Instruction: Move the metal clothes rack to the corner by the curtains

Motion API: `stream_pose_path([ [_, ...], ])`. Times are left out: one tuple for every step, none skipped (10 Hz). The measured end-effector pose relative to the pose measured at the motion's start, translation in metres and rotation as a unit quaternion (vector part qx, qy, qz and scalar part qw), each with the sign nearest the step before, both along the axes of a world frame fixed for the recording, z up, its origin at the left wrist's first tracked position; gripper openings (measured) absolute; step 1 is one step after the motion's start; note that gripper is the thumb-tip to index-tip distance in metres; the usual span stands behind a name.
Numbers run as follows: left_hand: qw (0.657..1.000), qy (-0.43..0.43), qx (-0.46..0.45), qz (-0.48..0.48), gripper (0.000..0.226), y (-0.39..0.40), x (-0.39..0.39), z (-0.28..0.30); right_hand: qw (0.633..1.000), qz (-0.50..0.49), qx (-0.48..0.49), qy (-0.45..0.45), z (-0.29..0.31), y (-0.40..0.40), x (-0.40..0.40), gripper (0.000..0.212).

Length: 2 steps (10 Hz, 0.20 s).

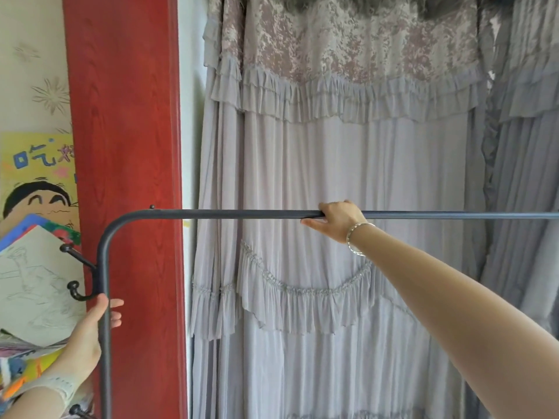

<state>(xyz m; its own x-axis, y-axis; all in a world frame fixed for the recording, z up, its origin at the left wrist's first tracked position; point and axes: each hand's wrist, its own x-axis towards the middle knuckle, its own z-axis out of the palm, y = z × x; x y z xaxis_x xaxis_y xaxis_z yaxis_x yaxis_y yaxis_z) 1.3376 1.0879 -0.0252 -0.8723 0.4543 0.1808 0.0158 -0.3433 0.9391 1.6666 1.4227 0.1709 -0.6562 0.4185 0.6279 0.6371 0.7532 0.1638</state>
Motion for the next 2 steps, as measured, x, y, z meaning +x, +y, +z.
stream_pose_path([
  [0.995, 0.033, -0.066, 0.065, 0.046, 0.005, 0.000, 0.008, 1.000, -0.021, -0.009, -0.014, 0.000, -0.003, 0.009, 0.046],
  [0.980, 0.041, -0.163, 0.108, 0.049, 0.005, 0.007, 0.027, 0.998, -0.036, -0.050, -0.022, 0.001, -0.009, 0.026, 0.038],
])
